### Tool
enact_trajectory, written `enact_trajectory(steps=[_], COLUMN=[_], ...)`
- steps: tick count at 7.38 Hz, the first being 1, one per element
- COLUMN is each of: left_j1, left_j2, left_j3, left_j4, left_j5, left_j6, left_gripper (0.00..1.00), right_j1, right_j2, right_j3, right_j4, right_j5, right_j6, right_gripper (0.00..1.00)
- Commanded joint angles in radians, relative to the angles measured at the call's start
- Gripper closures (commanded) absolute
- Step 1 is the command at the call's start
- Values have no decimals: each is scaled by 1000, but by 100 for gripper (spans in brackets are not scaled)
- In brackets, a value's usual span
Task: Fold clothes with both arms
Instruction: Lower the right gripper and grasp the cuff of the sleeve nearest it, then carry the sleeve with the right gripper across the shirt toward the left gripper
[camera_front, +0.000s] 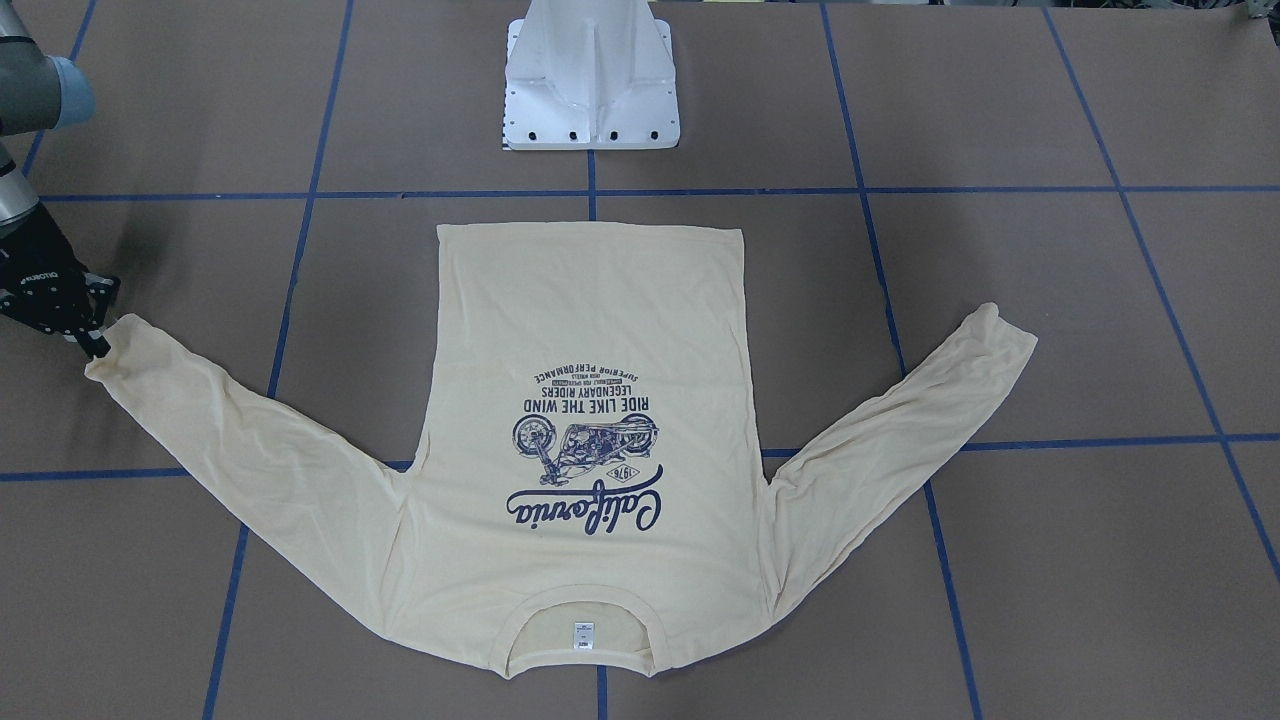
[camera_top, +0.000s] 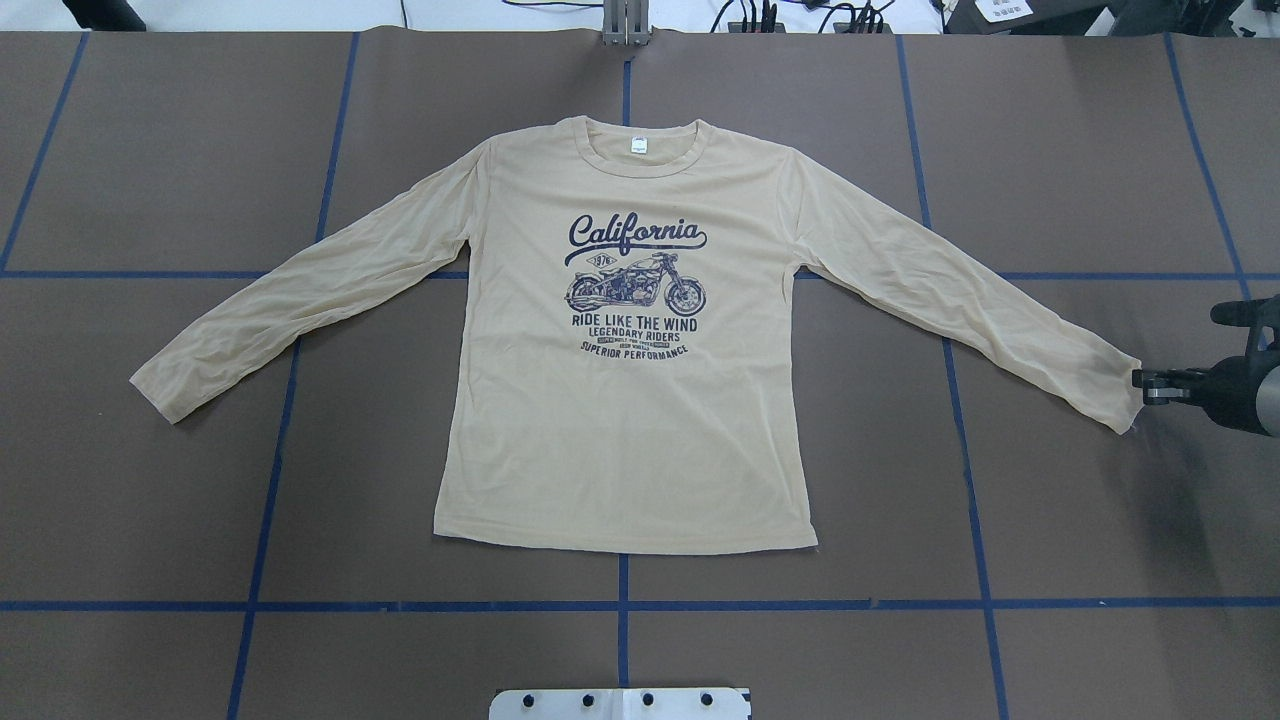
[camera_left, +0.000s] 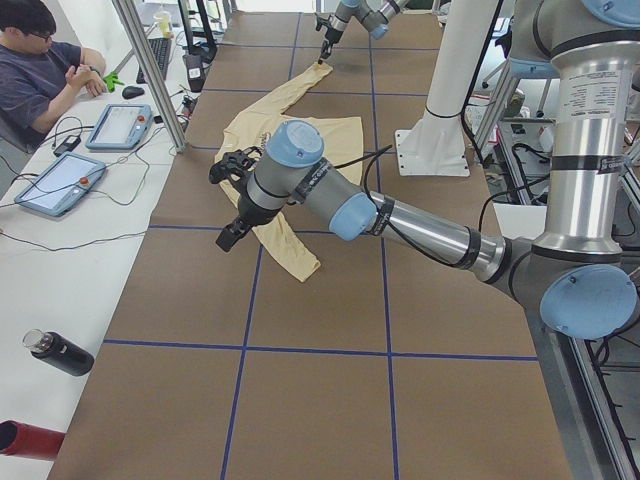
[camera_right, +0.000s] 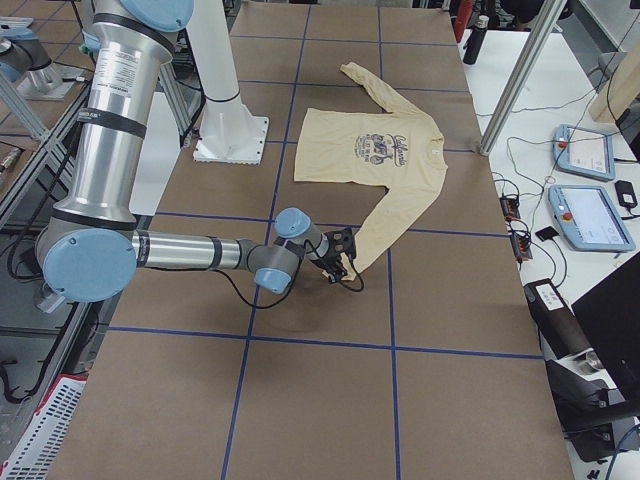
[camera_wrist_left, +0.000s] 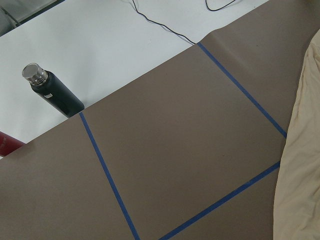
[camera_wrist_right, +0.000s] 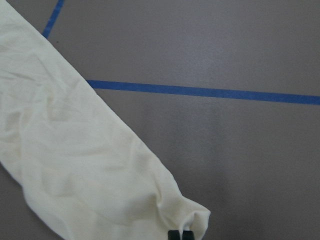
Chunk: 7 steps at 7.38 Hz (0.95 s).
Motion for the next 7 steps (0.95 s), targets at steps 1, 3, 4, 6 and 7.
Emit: enact_trajectory(steps=[1,3,4,6,7], left_j1=[0,0,0,0,0], left_j2=[1,-1,-1,1,1], left_j3=[0,-2,0,0,1], left_j4=[0,0,-2,-2,-2], left_j5=[-2,-2,-2,-2,-2], left_j6=[-2,-2,-2,-2,-2], left_gripper=[0,0,0,0,0], right_j1=[65,68,65,-40,-85], right_j2=[45,304,500,834,979], right_j3=[193,333,318,250,116], right_j4=[-191,-531,-717,-1033,-1040], right_j5=[68,56,18,-153,-229], right_j6=[66,176,193,273,333], right_gripper=[100,100,100,100,100])
